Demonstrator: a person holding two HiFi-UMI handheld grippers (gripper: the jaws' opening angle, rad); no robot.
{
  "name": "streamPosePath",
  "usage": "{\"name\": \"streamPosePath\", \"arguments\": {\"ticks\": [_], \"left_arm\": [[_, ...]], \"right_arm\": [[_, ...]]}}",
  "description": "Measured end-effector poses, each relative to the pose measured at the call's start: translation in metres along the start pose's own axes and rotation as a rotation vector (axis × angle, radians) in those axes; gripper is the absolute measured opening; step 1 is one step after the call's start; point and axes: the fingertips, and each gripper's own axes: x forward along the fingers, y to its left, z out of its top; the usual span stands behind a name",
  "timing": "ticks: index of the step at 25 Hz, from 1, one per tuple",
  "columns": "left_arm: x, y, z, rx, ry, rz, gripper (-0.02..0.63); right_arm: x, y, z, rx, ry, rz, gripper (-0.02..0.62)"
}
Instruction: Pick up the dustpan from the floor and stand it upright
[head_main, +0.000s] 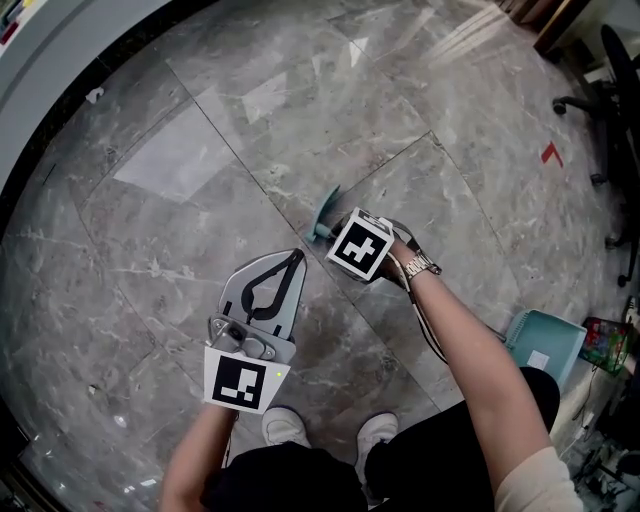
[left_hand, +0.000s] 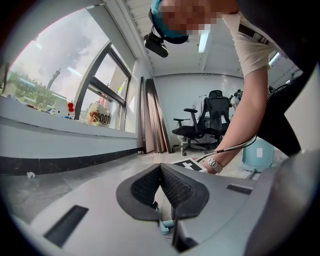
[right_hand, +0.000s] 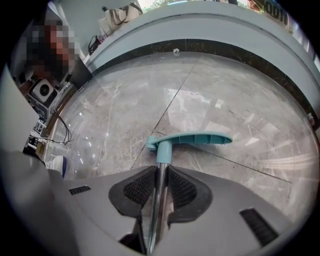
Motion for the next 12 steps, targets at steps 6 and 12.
{"name": "streamPosePath", "arguments": {"ticks": [6, 12], "left_arm": [[0.010, 0.000, 0.013, -0.020, -0.026, -0.004, 0.011], [0.002, -0.005, 0.078, -0.026, 0.012, -0.028, 0.011]], "right_arm": [[-0.011, 0.002, 0.003, 0.029, -0.055, -0.005, 0.092], [-0.105, 0.013, 0.018, 0.021, -0.174, -0.008, 0.092]]}}
